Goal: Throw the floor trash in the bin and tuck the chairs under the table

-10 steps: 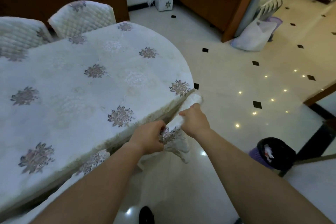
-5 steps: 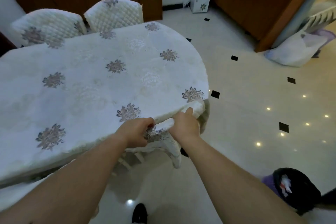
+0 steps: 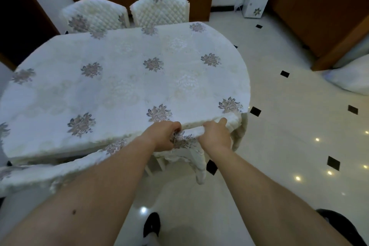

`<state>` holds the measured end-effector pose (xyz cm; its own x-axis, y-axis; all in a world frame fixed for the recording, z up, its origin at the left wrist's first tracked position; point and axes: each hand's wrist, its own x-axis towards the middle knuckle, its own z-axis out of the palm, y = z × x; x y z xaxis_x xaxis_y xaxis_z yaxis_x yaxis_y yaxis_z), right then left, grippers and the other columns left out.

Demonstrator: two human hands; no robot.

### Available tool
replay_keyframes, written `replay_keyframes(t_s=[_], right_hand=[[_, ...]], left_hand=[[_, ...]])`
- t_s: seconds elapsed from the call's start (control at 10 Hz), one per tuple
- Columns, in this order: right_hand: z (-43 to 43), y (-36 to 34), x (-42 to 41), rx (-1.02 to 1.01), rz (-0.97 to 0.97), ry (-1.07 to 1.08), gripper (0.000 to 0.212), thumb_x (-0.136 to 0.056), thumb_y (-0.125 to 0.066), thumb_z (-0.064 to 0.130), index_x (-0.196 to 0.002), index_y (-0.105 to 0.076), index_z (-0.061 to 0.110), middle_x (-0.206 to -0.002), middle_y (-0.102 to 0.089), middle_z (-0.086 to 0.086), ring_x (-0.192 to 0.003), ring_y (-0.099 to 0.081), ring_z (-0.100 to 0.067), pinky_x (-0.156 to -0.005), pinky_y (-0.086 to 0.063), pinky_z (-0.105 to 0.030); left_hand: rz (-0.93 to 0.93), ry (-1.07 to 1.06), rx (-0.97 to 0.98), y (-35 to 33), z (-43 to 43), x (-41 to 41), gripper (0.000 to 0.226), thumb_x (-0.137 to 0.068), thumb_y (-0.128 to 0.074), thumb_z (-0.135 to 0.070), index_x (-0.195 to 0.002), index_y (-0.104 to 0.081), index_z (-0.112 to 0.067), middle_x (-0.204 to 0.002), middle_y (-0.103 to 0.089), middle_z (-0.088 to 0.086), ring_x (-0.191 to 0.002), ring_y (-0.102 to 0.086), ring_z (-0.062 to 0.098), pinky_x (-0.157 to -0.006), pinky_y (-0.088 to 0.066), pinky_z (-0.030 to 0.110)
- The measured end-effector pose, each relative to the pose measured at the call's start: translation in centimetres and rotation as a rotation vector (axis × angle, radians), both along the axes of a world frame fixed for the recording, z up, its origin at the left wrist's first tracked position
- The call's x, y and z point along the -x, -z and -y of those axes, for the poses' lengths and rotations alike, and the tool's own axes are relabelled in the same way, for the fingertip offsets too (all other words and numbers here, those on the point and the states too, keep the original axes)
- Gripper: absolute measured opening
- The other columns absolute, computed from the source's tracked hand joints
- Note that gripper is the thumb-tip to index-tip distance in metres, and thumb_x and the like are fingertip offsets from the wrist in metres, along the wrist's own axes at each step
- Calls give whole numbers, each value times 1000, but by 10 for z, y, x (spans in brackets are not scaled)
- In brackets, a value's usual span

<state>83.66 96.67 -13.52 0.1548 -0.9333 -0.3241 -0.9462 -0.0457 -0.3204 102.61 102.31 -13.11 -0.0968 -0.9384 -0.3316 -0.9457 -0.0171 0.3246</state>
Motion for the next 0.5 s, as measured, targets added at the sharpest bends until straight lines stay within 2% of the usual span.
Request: replay_keyframes(t_s=[0.2,0.3,0.4,0.5], right_hand=[[-8,-2,2,-6,-51,-62,36,-84,-60,26,-120,-61,23,-131,-35,-13,-100,-59,-37,-78,-49,-38],[-10,-8,7,-30,-96,-140,38,-87,-56,23,-125,-56,24,-133,-36,-13,-102,-58,-36,-77,-47,-38],[-6,-23,12,-19,-120,-194,40,-85,-56,19,-125,-59,23,-129,-47,-9,-109,-58,-33,-82,-49,-38],[-1,-35,17,-23,-79,-217,38,-78,-56,15,-115,-65,21,-121,-57,-7,-107,-59,-31,-84,-55,-38]], left_hand=[[19,-69,-12,-3,-16,9,39,-74,-60,-8,-106,-48,-28,-96,-56,-1,-82,-57,23,-66,-53,40],[22,-84,-43,-4,-22,15,42,-71,-62,-14,-105,-46,-30,-94,-52,-3,-80,-57,20,-66,-54,39],[48,-78,-84,-19,-23,20,45,-73,-66,-18,-113,-50,-29,-105,-55,-2,-91,-59,20,-76,-56,39],[19,-96,-88,-36,-18,26,65,-76,-71,-25,-137,-48,-29,-130,-55,-3,-114,-59,23,-91,-54,42]])
